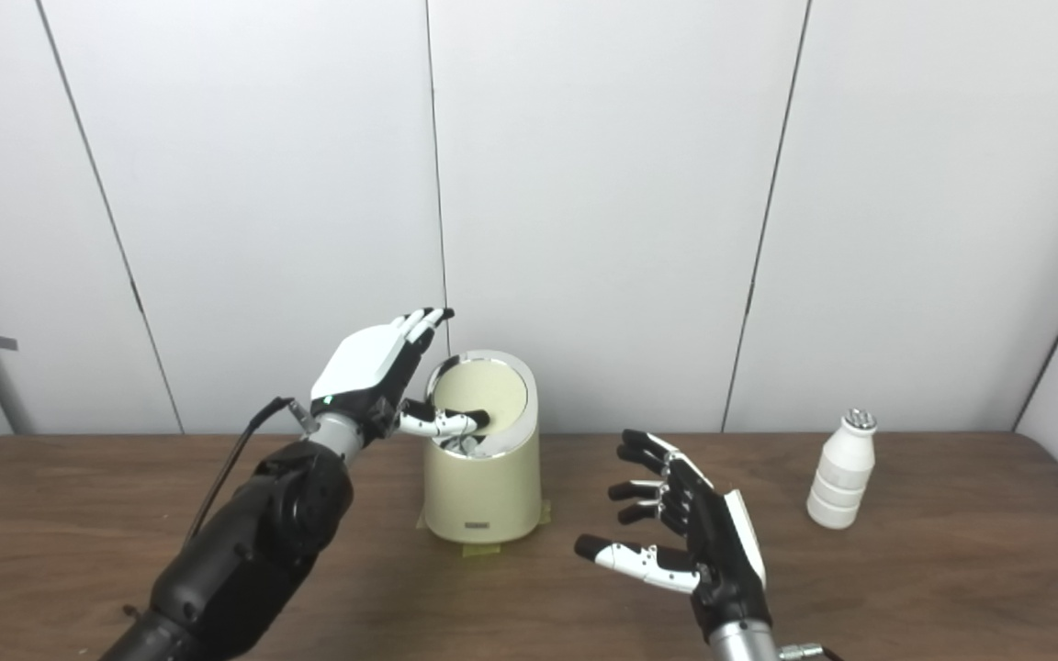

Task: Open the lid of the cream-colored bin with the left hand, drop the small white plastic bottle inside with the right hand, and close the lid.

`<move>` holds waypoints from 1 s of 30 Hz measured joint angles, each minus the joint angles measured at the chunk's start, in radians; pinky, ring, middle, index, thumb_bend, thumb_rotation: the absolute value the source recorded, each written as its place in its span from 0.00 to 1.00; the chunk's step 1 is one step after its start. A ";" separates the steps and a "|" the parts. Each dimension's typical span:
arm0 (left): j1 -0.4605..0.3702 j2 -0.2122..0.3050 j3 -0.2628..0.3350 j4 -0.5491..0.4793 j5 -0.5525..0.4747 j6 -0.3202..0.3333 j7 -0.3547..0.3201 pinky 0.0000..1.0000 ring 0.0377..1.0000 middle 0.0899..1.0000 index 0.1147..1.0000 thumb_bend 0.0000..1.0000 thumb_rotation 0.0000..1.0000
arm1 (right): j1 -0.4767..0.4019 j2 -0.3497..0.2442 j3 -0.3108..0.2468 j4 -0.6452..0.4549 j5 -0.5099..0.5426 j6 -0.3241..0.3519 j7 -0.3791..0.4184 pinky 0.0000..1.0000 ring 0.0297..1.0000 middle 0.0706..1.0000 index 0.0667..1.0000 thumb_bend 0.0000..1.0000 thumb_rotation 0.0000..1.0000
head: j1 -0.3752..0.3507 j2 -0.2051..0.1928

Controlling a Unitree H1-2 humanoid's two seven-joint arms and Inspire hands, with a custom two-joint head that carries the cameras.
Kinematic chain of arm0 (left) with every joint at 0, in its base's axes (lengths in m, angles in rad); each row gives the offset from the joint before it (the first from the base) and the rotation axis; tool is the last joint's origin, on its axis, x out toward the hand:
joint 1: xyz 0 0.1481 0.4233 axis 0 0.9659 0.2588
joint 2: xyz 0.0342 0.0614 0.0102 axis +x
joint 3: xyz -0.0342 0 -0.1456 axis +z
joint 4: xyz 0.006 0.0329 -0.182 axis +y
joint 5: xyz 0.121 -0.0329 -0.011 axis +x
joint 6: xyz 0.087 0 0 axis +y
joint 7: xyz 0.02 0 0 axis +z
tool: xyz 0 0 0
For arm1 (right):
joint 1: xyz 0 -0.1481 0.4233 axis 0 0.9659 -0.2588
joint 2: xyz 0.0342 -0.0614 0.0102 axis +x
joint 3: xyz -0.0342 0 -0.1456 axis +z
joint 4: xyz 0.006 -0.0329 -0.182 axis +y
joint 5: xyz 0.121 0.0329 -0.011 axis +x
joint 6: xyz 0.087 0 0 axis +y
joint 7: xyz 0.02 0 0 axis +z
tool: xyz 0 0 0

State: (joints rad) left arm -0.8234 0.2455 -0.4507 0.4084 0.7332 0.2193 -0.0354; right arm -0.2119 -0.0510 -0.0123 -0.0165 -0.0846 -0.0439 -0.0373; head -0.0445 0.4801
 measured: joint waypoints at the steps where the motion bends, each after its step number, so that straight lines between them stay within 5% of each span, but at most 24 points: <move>1: -0.002 0.001 -0.007 -0.003 0.015 0.001 0.000 0.84 1.00 1.00 0.97 0.90 0.05 | 0.000 0.000 0.001 0.000 -0.001 0.000 0.000 0.53 0.61 0.77 0.77 0.77 0.18 | 0.000 0.000; 6: 0.017 -0.003 0.013 -0.018 0.020 0.005 -0.002 0.85 0.99 1.00 0.97 0.88 0.09 | 0.000 0.000 0.001 0.000 -0.001 0.000 0.000 0.50 0.61 0.77 0.77 0.78 0.19 | 0.006 0.000; 16: 0.122 -0.081 0.210 -0.055 -0.178 -0.052 0.061 0.71 0.88 0.92 0.94 0.87 0.29 | 0.000 -0.005 0.008 0.011 -0.019 -0.002 0.001 0.50 0.58 0.75 0.77 0.75 0.17 | 0.014 -0.003; 23: 0.189 -0.131 0.355 -0.126 -0.342 -0.126 0.121 0.77 0.88 0.89 0.92 0.83 0.31 | -0.001 -0.005 0.012 0.014 -0.023 -0.002 0.002 0.49 0.57 0.75 0.76 0.75 0.18 | 0.025 -0.006; 30: 0.350 -0.214 0.464 -0.292 -0.542 -0.131 0.114 0.81 0.84 0.85 0.90 0.79 0.36 | -0.001 -0.010 0.012 0.022 -0.023 -0.003 0.003 0.46 0.56 0.75 0.77 0.71 0.19 | 0.028 -0.011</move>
State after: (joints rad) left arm -0.4737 0.0311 0.0135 0.1163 0.1907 0.0882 0.0782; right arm -0.2126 -0.0609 0.0000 0.0051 -0.1072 -0.0466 -0.0348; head -0.0169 0.4694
